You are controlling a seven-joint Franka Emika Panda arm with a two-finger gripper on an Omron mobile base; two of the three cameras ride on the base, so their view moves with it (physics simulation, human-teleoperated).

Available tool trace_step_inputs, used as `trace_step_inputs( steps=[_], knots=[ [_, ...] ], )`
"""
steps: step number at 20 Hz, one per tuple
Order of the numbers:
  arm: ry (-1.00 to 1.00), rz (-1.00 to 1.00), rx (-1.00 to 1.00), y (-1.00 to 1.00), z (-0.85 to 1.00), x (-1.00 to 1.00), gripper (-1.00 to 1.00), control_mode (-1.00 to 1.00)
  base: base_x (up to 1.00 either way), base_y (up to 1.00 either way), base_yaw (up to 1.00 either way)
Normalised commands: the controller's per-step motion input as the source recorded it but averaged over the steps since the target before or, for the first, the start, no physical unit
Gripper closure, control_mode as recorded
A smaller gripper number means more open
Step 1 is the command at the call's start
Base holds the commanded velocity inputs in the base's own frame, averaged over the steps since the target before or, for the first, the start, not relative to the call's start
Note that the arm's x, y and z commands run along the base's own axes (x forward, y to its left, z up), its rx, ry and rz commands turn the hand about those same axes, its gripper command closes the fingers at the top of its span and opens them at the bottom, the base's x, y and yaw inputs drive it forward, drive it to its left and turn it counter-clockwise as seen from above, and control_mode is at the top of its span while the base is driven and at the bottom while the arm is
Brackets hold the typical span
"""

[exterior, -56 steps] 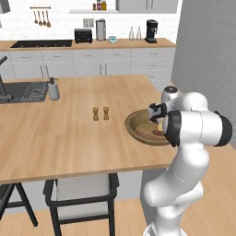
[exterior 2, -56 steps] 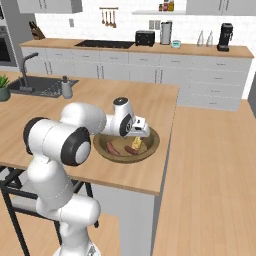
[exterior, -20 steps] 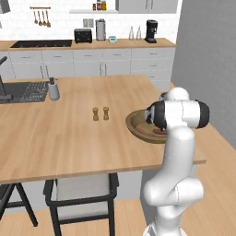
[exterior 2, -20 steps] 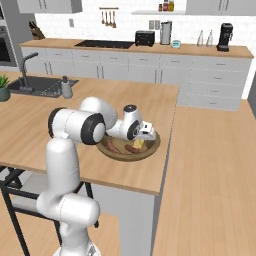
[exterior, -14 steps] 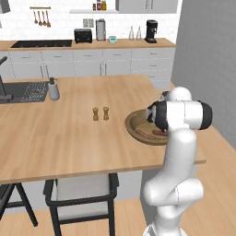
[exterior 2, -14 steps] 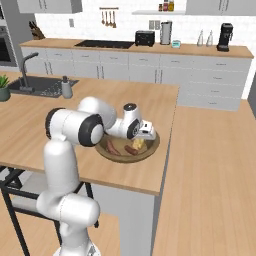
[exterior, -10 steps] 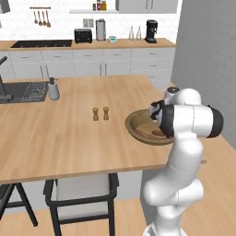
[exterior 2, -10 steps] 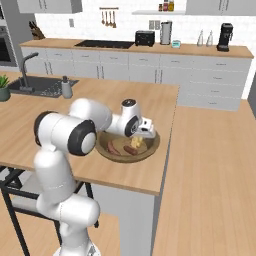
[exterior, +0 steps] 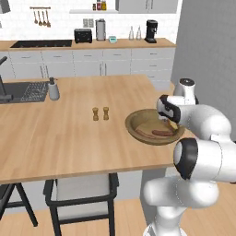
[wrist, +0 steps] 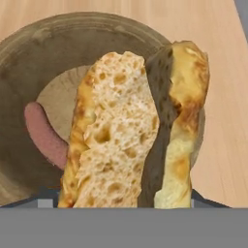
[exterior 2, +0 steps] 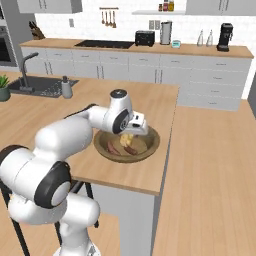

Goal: Place one bun and one sausage from the bowl on each plate.

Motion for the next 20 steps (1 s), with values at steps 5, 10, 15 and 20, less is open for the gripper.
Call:
trace_step_inputs(
  steps=[5, 10, 15, 20],
  knots=[
    [0.00, 0.00, 0.00, 0.80, 0.25, -0.45, 1.00, -1.00, 0.00, 0.00, 0.00],
    [0.00, 0.00, 0.00, 0.16, 0.00, -0.05, 1.00, 1.00, -0.16, 0.80, 0.00],
    [0.00, 0.00, 0.00, 0.00, 0.00, 0.00, 1.00, 1.00, -0.20, 1.00, 0.00],
    [0.00, 0.00, 0.00, 0.00, 0.00, 0.00, 1.00, 1.00, -0.11, 1.00, 0.00]
  ],
)
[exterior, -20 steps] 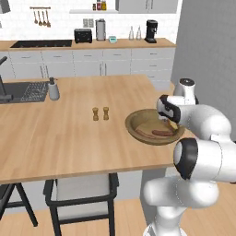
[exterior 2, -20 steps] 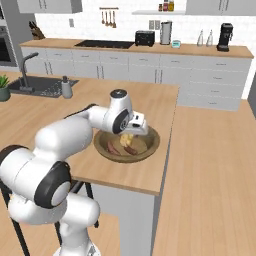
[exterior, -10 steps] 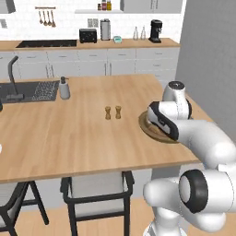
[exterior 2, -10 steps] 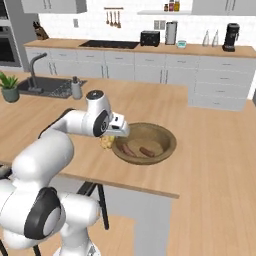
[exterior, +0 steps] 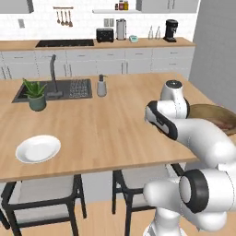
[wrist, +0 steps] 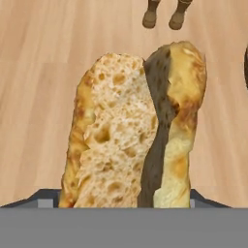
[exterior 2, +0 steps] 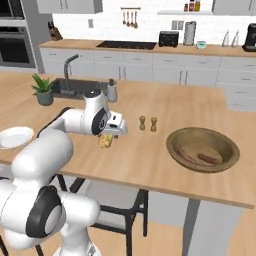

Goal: Place one bun and one sausage from the bowl on each plate.

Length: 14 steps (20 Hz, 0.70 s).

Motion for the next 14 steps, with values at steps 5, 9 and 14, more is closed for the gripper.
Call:
trace_step_inputs(
  steps=[5, 9, 14],
  knots=[
    [0.00, 0.00, 0.00, 0.00, 0.00, 0.00, 1.00, 1.00, -0.55, 1.00, 0.00],
    [0.00, 0.00, 0.00, 0.00, 0.00, 0.00, 1.00, 1.00, -0.36, 1.00, 0.00],
    [0.00, 0.00, 0.00, 0.00, 0.00, 0.00, 1.00, 1.00, 0.06, 1.00, -0.01]
  ],
)
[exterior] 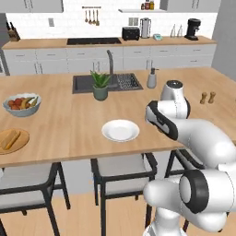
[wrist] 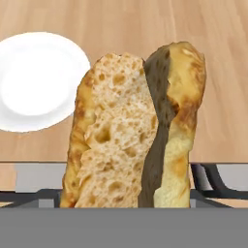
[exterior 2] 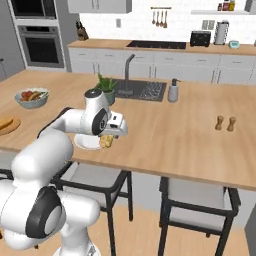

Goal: Place one bun and one sausage from the bowl on each plate.

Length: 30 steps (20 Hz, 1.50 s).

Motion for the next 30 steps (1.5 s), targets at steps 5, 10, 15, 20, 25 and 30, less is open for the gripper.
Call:
trace_step_inputs(
  steps=[5, 10, 15, 20, 25, 30],
  knots=[
    [0.00, 0.00, 0.00, 0.00, 0.00, 0.00, 1.00, 1.00, 0.48, 0.84, -0.06],
    [0.00, 0.00, 0.00, 0.00, 0.00, 0.00, 1.00, 1.00, 0.85, 0.00, -0.01],
    [0.20, 0.00, 0.00, -0.04, -0.53, 0.60, 1.00, -1.00, 0.00, 0.00, 0.00],
    [0.08, 0.00, 0.00, 0.00, -0.78, 0.39, 1.00, -1.00, 0.00, 0.00, 0.00],
    [0.02, 0.02, 0.00, -0.02, -0.56, 0.14, 1.00, -1.00, 0.00, 0.00, 0.00],
    [0.00, 0.03, 0.00, -0.06, -0.46, 0.12, 1.00, -1.00, 0.00, 0.00, 0.00]
  ],
)
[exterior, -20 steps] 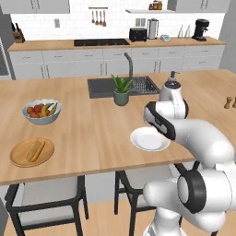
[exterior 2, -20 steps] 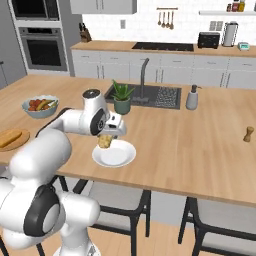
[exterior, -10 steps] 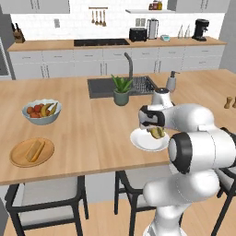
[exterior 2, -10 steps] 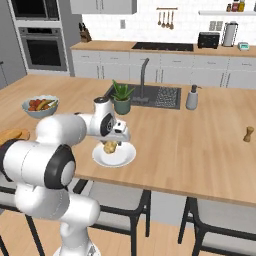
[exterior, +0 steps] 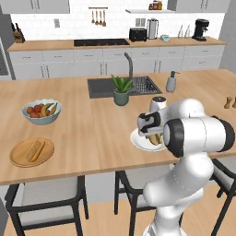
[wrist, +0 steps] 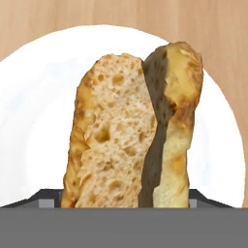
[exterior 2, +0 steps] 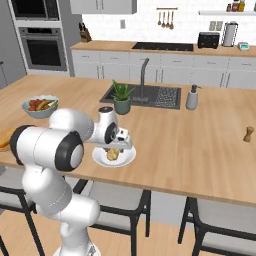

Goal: Place one bun and one sausage from the bowl on each plate.

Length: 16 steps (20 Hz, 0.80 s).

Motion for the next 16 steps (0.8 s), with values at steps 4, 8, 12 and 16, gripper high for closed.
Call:
trace_step_inputs(
  steps=[4, 8, 12, 16],
  knots=[
    [0.00, 0.02, 0.00, -0.02, -0.19, 0.04, 1.00, -1.00, 0.00, 0.00, 0.00],
    [0.00, 0.02, 0.00, 0.00, -0.26, 0.09, 1.00, -1.00, 0.00, 0.00, 0.00],
    [0.00, 0.03, 0.01, 0.00, -0.26, 0.30, 1.00, -1.00, 0.00, 0.00, 0.00],
    [0.00, 0.03, 0.01, 0.00, -0.18, 0.21, -1.00, -1.00, 0.00, 0.00, 0.00]
  ],
)
